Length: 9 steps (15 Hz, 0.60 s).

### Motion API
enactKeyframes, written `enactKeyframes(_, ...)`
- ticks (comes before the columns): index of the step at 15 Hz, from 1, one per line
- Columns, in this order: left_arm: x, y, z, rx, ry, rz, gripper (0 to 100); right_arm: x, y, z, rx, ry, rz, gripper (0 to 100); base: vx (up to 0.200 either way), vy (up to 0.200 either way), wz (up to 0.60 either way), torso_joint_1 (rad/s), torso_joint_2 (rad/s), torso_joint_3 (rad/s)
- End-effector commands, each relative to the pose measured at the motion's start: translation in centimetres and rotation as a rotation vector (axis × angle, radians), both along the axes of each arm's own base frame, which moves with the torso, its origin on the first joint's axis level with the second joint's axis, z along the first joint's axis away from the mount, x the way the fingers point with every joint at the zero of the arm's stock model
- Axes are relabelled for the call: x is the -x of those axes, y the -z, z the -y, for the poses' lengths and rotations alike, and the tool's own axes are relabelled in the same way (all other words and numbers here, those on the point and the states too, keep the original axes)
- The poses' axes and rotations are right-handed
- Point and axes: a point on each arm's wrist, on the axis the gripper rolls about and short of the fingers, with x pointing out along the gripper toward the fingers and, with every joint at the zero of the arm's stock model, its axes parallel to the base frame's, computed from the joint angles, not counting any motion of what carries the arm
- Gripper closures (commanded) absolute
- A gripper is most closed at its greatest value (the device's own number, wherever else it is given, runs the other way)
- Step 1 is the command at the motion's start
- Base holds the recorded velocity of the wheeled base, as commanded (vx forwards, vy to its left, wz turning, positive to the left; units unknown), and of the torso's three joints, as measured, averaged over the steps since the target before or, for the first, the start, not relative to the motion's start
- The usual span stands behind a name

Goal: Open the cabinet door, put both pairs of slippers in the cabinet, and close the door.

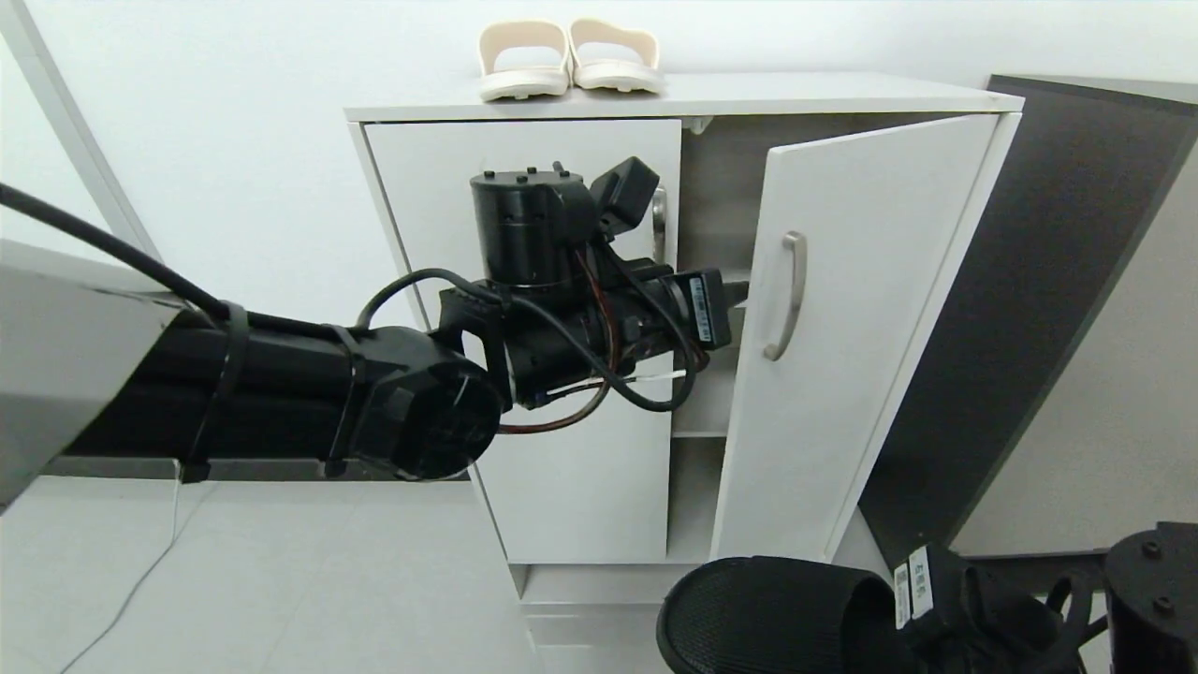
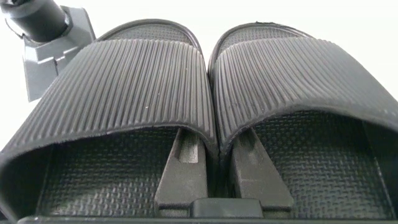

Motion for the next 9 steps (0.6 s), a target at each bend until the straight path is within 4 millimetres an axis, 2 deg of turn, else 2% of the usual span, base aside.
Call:
enactKeyframes(1, 3.6, 0.4, 2.1, 0.012, 0.102, 0.017, 100, 0.1, 0.1, -0.1, 0.004, -0.007, -0.003, 100, -0.200, 0.000, 0.00, 0.012, 0.00, 0.002)
enactKeyframes(3, 4.4, 0.4, 2.9, 0.020, 0.126, 0.028, 100, 0.1, 0.1, -0.1, 0.005, -0.007, -0.003, 100, -0.200, 0.000, 0.00, 0.005, 0.00, 0.002)
enactKeyframes(5, 3.7, 0.5, 2.3, 0.018, 0.103, 0.027, 100, 0.1, 0.1, 0.0, 0.002, -0.003, -0.002, 100, 0.000, 0.000, 0.00, 0.000, 0.00, 0.000)
enactKeyframes(7, 2.4, 0.1, 0.3, 0.021, 0.026, 0.033, 100, -0.7, -0.2, -0.1, -0.007, 0.040, -0.002, 100, 0.000, 0.000, 0.00, 0.000, 0.00, 0.000)
enactKeyframes(9, 1.5, -1.4, -3.3, 0.028, -0.136, 0.064, 100, -3.3, -0.6, 0.0, -0.008, 0.188, 0.008, 100, 0.000, 0.000, 0.00, 0.000, 0.00, 0.000)
